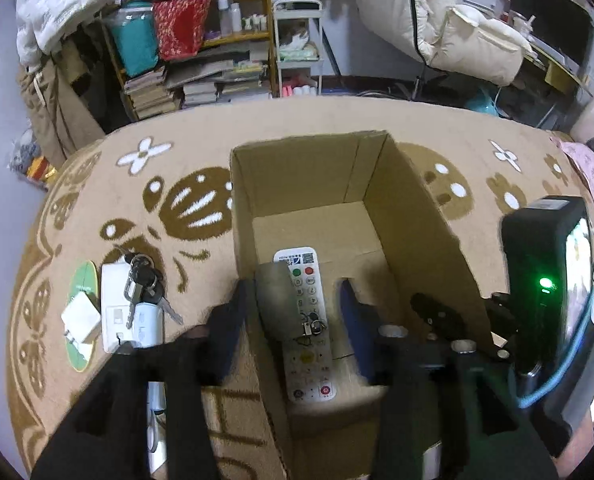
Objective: Organize rigid objects
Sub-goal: 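Release the green tin beside the remote inside the box, then return the left tool to the pile and grasp the light blue tube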
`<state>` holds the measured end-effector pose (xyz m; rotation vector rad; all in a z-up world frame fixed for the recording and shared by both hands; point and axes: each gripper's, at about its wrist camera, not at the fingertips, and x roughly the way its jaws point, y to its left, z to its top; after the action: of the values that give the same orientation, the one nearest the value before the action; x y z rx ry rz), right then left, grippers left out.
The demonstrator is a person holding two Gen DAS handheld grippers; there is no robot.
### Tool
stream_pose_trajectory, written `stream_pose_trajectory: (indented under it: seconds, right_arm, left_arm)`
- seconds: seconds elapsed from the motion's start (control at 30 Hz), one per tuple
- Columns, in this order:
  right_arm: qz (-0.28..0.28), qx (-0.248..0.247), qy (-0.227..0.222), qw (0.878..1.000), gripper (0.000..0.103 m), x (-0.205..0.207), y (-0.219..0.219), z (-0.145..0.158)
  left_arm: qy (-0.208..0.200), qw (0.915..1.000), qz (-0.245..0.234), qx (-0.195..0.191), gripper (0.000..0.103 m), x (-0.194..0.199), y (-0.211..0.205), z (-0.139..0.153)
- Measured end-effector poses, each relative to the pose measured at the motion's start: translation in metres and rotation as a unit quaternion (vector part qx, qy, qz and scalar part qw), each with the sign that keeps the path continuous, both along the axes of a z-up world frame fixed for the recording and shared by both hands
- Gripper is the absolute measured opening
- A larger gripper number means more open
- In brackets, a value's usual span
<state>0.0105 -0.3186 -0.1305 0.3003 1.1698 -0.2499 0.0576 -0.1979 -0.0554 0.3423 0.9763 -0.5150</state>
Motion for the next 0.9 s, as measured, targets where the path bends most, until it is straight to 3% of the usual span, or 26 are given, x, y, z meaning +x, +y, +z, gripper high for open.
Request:
stream_pose_trajectory:
  seconds: [0.03, 0.1, 0.4, 0.6, 0.9]
  right_arm:
    - [0.0, 0.001, 0.0, 1.0, 0.007, 0.0, 0.0, 0.0]
    - [0.0, 0.002, -0.001, 1.0, 0.007, 0.0, 0.0, 0.0]
    - [0.0, 0.003, -0.001, 1.0, 0.007, 0.0, 0.0, -0.001]
    - [0.001, 0.005, -0.001, 1.0, 0.007, -0.001, -0.001, -0.001]
    - [0.001, 0.006, -0.001, 1.0, 0.007, 0.0, -0.001, -0.001]
  left_arm:
    - [-0.021, 0.9997, 0.009, 0.006, 0.083, -0.004, 0.001, 0.005]
    - [-0.047, 0.9988, 0.011, 0.009, 0.084, -0.008, 0.002, 0.011]
    - [-0.045, 0.9968, 0.063, 0.02, 0.1, 0.007, 0.036, 0.017]
    - [-0.055, 0.9936, 0.089, 0.043, 0.101, 0.024, 0.071, 0.012]
    - [0.02, 0.9909, 0.128, 0.037, 0.101, 0.054, 0.114, -0.023]
